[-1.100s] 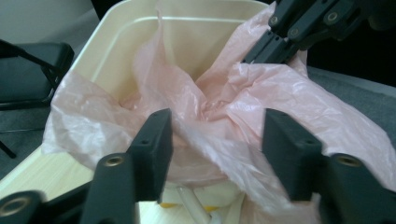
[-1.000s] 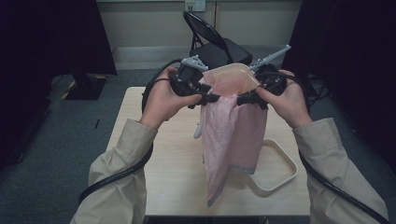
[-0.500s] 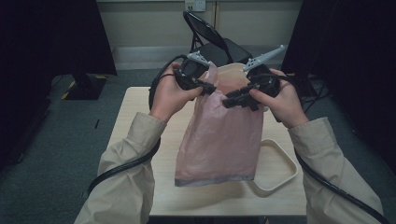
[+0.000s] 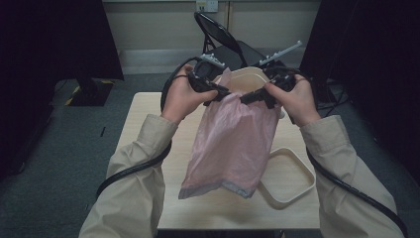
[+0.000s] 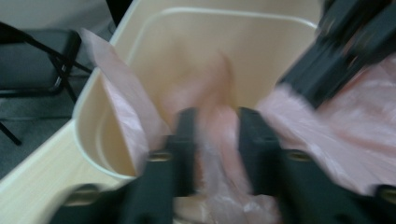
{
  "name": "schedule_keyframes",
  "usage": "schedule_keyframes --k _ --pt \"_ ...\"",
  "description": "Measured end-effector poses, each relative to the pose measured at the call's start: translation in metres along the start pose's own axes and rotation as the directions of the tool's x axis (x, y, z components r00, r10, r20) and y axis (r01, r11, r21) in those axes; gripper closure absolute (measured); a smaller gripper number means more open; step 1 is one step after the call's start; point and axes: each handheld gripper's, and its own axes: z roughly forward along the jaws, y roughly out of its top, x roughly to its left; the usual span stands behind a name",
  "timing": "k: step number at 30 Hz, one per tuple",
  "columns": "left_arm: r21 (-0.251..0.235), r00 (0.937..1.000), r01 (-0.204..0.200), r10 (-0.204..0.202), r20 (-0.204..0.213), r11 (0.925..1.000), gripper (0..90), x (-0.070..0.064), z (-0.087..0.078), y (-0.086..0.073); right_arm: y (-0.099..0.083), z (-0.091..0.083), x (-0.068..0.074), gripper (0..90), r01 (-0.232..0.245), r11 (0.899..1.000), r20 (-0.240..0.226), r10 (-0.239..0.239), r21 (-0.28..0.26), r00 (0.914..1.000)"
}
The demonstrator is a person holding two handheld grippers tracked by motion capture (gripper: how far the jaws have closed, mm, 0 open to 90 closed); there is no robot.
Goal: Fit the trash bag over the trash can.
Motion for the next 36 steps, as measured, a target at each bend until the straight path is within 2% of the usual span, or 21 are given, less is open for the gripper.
schedule_keyframes --k 2,4,7,9,10,11,12,13,14,16,17,18,19,21,22,23,24,28,30,33,36 --pt "-0.024 0.9999 0.013 -0.013 0.005 0.9996 53.1 0.001 -0.005 0.000 0.000 0.006 0.000 90.0 0.008 1.000 0.023 -0.009 0.016 0.9997" --pt "-0.046 0.9997 0.012 -0.011 0.023 0.9989 45.7 0.001 -0.011 0.000 0.001 0.011 0.001 90.0 0.022 0.998 0.043 -0.025 0.057 0.9988" --pt "-0.038 0.9997 -0.011 0.012 0.020 0.9992 42.5 0.000 -0.018 -0.002 0.004 0.014 0.004 90.0 0.026 0.996 0.076 -0.033 0.083 0.9965" --pt "-0.046 0.9988 -0.015 0.017 0.046 0.9988 42.7 -0.002 -0.020 -0.004 0.004 0.013 0.005 90.0 0.018 0.996 0.093 -0.026 0.086 0.9953" --pt "-0.043 0.9986 -0.015 0.017 0.049 0.9990 43.0 -0.003 -0.020 -0.006 0.004 0.013 0.006 90.0 0.029 0.996 0.098 -0.037 0.082 0.9945" --pt "-0.035 0.9979 -0.006 0.009 0.064 0.9994 45.8 -0.004 -0.019 -0.007 0.003 0.013 0.007 90.0 0.042 0.996 0.100 -0.050 0.075 0.9937" --pt "-0.036 0.9972 -0.006 0.009 0.074 0.9993 55.7 -0.005 -0.018 -0.008 0.001 0.011 0.007 89.0 0.047 0.997 0.104 -0.053 0.062 0.9932" --pt "-0.027 0.9975 0.001 0.001 0.070 0.9996 61.2 -0.007 -0.016 -0.007 0.000 0.010 0.007 83.3 0.044 0.998 0.102 -0.049 0.049 0.9935" --pt "-0.015 0.9974 -0.003 0.004 0.072 0.9999 71.2 -0.009 -0.015 -0.007 -0.002 0.009 0.008 68.7 0.062 0.998 0.116 -0.064 0.024 0.9911" --pt "0.002 0.9984 -0.016 0.016 0.055 0.9999 80.3 -0.013 -0.012 -0.005 -0.005 0.002 0.013 63.1 0.093 0.996 0.130 -0.093 0.000 0.9872" --pt "0.008 0.9985 -0.019 0.018 0.051 0.9998 83.2 -0.014 -0.011 -0.004 -0.007 -0.002 0.015 53.7 0.098 0.995 0.133 -0.095 -0.023 0.9866" --pt "0.014 0.9988 -0.012 0.012 0.048 0.9998 84.9 -0.014 -0.010 -0.003 -0.008 -0.006 0.017 50.0 0.106 0.993 0.133 -0.100 -0.045 0.9861" --pt "0.013 0.9990 0.000 0.000 0.044 0.9999 86.4 -0.014 -0.010 -0.002 -0.009 -0.012 0.019 49.2 0.121 0.991 0.114 -0.114 -0.059 0.9869" --pt "0.013 0.9992 0.013 -0.014 0.038 0.9998 87.5 -0.012 -0.009 -0.002 -0.011 -0.022 0.025 39.7 0.146 0.985 0.090 -0.138 -0.089 0.9863" --pt "0.013 0.9992 0.013 -0.014 0.038 0.9998 87.9 -0.012 -0.009 -0.002 -0.011 -0.022 0.025 39.7 0.146 0.985 0.090 -0.138 -0.089 0.9863" --pt "0.007 0.9995 0.019 -0.019 0.027 0.9998 88.2 -0.010 -0.007 -0.004 -0.014 -0.026 0.031 31.9 0.202 0.977 0.122 -0.193 -0.069 0.9736" --pt "0.000 0.9991 0.029 -0.029 0.029 0.9996 88.3 -0.008 -0.007 -0.004 -0.016 -0.025 0.032 32.9 0.213 0.975 0.125 -0.204 -0.062 0.9710" --pt "-0.004 0.9994 0.029 -0.029 0.022 0.9996 88.4 -0.008 -0.005 -0.005 -0.021 -0.022 0.032 38.7 0.192 0.977 0.067 -0.187 -0.096 0.9801" --pt "-0.006 0.9994 0.029 -0.029 0.017 0.9996 88.5 -0.008 -0.006 -0.005 -0.020 -0.020 0.031 37.2 0.189 0.976 0.011 -0.189 -0.106 0.9818" --pt "-0.002 0.9996 0.026 -0.026 0.015 0.9997 88.4 -0.009 -0.007 -0.004 -0.017 -0.023 0.038 35.0 0.204 0.968 -0.025 -0.210 -0.143 0.9774" --pt "-0.009 0.9994 0.035 -0.035 0.009 0.9994 88.3 -0.009 -0.007 -0.005 -0.017 -0.014 0.043 37.0 0.251 0.967 0.005 -0.252 -0.051 0.9678"
